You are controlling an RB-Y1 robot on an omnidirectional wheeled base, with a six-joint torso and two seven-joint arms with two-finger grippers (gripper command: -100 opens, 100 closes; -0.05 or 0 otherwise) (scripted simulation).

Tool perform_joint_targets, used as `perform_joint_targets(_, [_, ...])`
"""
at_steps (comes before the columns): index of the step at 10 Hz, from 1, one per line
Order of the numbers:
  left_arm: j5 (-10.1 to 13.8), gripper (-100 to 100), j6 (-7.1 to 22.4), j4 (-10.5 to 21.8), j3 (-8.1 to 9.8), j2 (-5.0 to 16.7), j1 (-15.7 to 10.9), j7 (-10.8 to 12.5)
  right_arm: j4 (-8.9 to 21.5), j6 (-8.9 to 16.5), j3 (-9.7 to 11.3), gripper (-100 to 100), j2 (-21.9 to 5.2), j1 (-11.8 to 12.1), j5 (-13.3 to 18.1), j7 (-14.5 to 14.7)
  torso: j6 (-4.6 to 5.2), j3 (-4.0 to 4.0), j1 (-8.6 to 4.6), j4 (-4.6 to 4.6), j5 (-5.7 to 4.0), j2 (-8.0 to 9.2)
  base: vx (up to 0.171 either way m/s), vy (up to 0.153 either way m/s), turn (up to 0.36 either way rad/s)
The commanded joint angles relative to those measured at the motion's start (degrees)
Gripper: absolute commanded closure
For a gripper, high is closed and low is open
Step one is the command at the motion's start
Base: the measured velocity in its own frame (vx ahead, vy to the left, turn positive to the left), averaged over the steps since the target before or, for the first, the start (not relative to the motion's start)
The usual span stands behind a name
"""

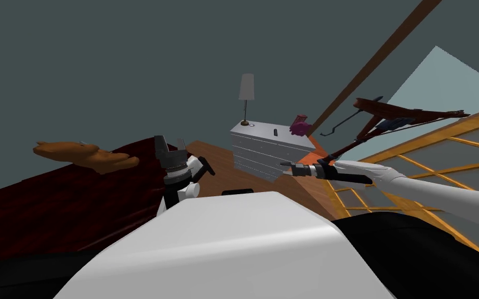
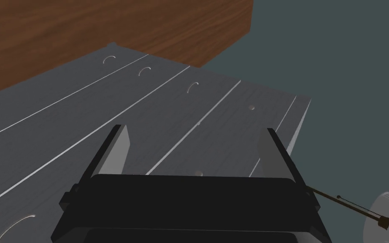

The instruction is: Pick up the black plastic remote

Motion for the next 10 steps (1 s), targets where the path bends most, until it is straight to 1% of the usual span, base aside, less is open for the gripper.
perform_joint_targets(1, [0.0,0,0.0,0.0,0.0,0.0,0.0,0.0,1.2,-0.7,0.3,-100,-2.9,0.2,0.1,-1.4,0.0,0.0,0.0,0.0,0.0,0.0,-0.002,0.029,0.09])
perform_joint_targets(2, [0.0,0,0.0,0.0,0.0,0.0,0.0,0.0,1.2,-0.7,0.3,-100,-3.2,0.2,0.1,-1.4,0.05,0.0,-0.01,0.0,0.0,-0.01,0.002,0.014,-0.023])
perform_joint_targets(3, [0.0,0,0.0,0.0,0.01,0.0,0.0,0.0,3.2,-1.6,1.0,-100,-5.3,0.7,0.4,-4.0,0.06,0.0,-0.06,0.01,-0.01,0.0,0.004,0.03,0.152])
perform_joint_targets(5, [0.0,0,0.0,0.0,0.01,0.0,0.0,0.0,3.2,-1.6,1.0,-100,-7.3,0.7,0.4,-4.0,0.04,-0.02,-0.02,-0.01,0.0,-0.05,0.008,0.018,0.048])
perform_joint_targets(6, [0.0,0,0.0,0.0,0.01,0.0,0.0,0.0,5.2,-2.4,1.8,-100,-9.5,1.2,0.7,-6.4,0.06,-0.02,-0.07,0.0,-0.02,-0.03,0.012,0.018,0.188])
perform_joint_targets(7, [0.0,0,0.0,0.0,0.0,0.0,0.0,0.0,5.2,-2.4,1.8,-100,-11.2,1.2,0.7,-6.4,0.0,-0.04,-0.06,-0.01,-0.01,-0.06,0.016,0.015,0.098])
perform_joint_targets(8, [0.0,0,0.0,0.0,0.01,0.0,0.0,0.0,7.0,-3.1,2.5,-100,-13.1,1.8,1.0,-8.3,0.05,-0.04,-0.06,-0.01,-0.01,-0.08,0.035,0.021,0.124])
perform_joint_targets(9, [0.0,0,0.0,0.0,0.0,0.0,0.0,0.0,7.0,-3.1,2.5,-100,-14.9,1.8,1.0,-8.8,0.02,-0.08,-0.04,-0.03,-0.01,-0.14,0.031,0.013,0.097])
perform_joint_targets(10, [0.0,0,0.0,0.0,0.01,0.0,0.0,0.0,7.0,-3.1,2.5,-100,-14.9,1.8,1.0,-8.8,0.04,-0.08,-0.07,-0.03,-0.02,-0.14,0.013,0.004,0.009])
